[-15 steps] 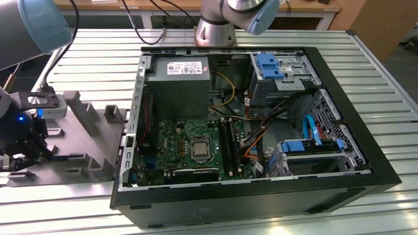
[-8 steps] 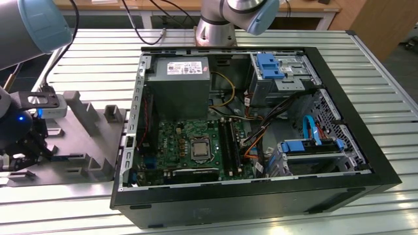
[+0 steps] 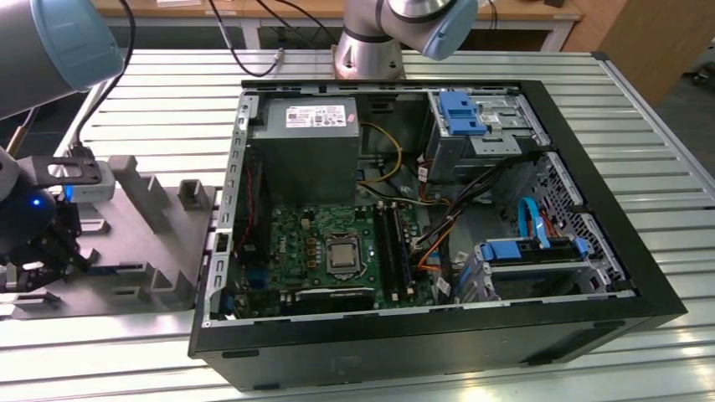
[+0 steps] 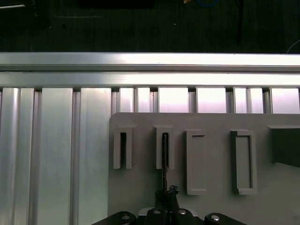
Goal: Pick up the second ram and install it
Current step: 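Pick up the second ram and move it above second insertion slot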
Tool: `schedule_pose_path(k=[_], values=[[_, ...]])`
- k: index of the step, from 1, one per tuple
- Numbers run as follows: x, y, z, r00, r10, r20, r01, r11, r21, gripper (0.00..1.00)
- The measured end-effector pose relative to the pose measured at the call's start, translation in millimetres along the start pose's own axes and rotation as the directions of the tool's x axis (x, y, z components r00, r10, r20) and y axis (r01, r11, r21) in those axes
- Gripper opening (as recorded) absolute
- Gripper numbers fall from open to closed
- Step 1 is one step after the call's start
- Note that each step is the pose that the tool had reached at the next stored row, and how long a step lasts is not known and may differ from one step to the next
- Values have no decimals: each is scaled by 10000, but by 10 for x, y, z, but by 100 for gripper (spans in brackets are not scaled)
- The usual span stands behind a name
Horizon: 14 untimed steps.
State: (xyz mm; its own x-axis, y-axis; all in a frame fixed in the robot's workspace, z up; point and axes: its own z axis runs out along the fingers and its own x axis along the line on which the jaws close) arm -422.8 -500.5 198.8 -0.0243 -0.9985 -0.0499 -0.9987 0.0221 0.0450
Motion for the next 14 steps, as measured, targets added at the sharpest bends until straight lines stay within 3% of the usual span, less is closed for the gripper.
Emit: schedule_pose_path(k=[1, 14], values=[[0, 0, 0, 10000, 0, 0, 0, 10000, 1, 11], [-11, 0, 1, 10000, -1, 0, 1, 10000, 1, 11]])
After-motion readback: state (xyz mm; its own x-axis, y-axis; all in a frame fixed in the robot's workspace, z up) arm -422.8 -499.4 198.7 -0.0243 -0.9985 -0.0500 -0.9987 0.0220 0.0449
